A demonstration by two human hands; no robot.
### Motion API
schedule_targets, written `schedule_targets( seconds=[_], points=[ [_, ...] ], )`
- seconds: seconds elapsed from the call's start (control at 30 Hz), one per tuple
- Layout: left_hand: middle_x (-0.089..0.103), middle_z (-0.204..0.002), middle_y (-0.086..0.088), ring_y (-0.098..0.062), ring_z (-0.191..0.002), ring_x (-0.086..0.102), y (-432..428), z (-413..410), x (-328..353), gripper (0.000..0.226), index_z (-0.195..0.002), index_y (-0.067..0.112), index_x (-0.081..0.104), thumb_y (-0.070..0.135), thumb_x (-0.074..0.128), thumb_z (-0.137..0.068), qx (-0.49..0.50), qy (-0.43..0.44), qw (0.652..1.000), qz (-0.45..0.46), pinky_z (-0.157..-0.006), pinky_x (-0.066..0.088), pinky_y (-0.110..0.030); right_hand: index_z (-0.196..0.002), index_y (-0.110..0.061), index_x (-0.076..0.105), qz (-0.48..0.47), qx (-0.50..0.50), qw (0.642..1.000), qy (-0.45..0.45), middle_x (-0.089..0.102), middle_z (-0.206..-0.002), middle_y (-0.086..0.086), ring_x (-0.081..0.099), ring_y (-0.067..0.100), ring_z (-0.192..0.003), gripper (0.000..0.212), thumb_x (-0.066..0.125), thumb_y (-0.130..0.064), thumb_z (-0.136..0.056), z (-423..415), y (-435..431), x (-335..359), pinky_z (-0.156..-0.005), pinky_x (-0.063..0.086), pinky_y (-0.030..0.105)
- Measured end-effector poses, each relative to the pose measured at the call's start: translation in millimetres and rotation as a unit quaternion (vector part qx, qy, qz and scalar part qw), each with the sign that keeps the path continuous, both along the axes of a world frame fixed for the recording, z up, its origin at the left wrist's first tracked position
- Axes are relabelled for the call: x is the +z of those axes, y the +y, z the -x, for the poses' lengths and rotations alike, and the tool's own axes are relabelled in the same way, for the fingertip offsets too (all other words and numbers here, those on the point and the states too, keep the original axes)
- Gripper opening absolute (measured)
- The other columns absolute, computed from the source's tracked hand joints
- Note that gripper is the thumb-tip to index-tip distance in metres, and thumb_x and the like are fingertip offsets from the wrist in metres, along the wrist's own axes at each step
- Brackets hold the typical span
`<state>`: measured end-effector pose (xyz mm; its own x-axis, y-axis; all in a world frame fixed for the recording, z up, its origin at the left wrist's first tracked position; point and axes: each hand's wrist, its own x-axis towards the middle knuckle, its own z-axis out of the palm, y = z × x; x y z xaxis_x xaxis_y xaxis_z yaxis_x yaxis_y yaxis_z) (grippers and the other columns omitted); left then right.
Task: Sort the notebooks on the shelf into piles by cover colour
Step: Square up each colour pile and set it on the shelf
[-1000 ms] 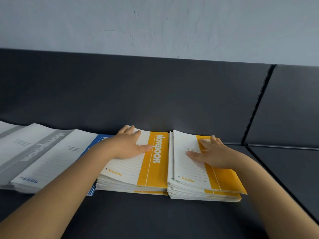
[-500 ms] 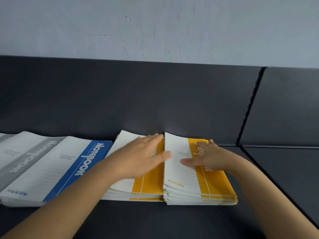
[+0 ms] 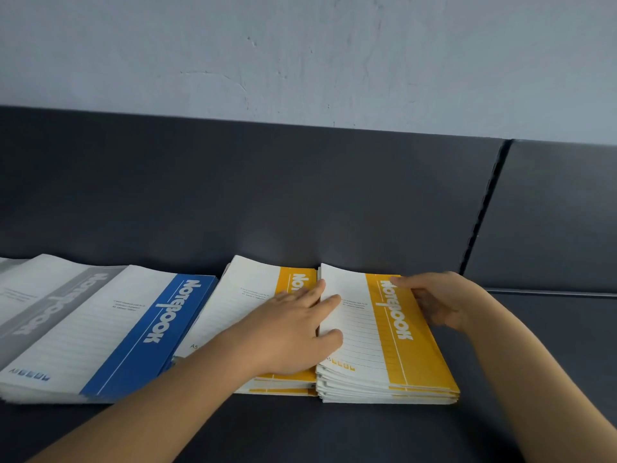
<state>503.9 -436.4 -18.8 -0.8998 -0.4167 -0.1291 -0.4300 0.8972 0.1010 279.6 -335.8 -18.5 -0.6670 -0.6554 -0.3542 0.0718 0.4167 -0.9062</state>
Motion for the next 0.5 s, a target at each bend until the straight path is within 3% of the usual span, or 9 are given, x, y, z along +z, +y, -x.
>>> schedule_targets(
  seconds=[0.2, 0.33, 0.4, 0.5],
  points=[
    [-0.02, -0.16, 0.012, -0.011, -0.148, -0.015, -2, 3, -4, 0.059, -0.153, 0.041, -0.007, 0.052, 0.019, -0.101, -0.007, 0.003, 1.0, -0.002, -0.119, -0.004, -0.034, -0.111, -0.005, 0.063, -0.022, 0.041, 0.999, 0.005, 0.073, -0.097, 0.014, 0.071, 0.032, -0.087, 0.042, 0.078, -0.02, -0.075, 1, -4, 2, -0.074, 0.057, 0.046],
    [-0.018, -0.16, 0.014, -0.01, -0.149, -0.011, -1, 4, 2, 0.063, -0.153, 0.041, -0.005, 0.057, 0.023, -0.099, 0.002, -0.005, 1.0, -0.011, -0.119, 0.0, -0.035, -0.105, -0.004, 0.065, 0.0, 0.046, 0.999, 0.011, 0.075, -0.086, 0.012, 0.073, 0.027, -0.072, 0.032, 0.076, -0.015, -0.078, -8, -5, 0, -0.055, 0.057, 0.036],
    [-0.008, -0.162, 0.015, -0.01, -0.15, -0.001, 1, 8, 7, 0.067, -0.154, 0.038, 0.001, 0.059, 0.031, -0.098, 0.024, 0.024, 0.999, -0.043, -0.119, 0.009, -0.036, -0.107, -0.002, 0.064, 0.023, 0.041, 0.999, 0.004, 0.074, -0.086, 0.014, 0.072, 0.028, -0.07, 0.032, 0.075, -0.013, -0.079, -12, -3, 5, -0.054, 0.057, 0.037],
    [0.024, -0.158, 0.015, -0.013, -0.143, 0.03, 3, 17, 10, 0.078, -0.154, 0.033, 0.003, 0.058, 0.045, -0.094, 0.075, 0.121, 0.977, -0.158, -0.112, 0.031, -0.035, -0.104, 0.002, 0.065, 0.087, 0.024, 0.996, 0.023, 0.074, -0.08, 0.014, 0.072, 0.026, -0.064, 0.028, 0.073, -0.01, -0.081, -11, 11, 25, -0.05, 0.056, 0.034]
  ],
)
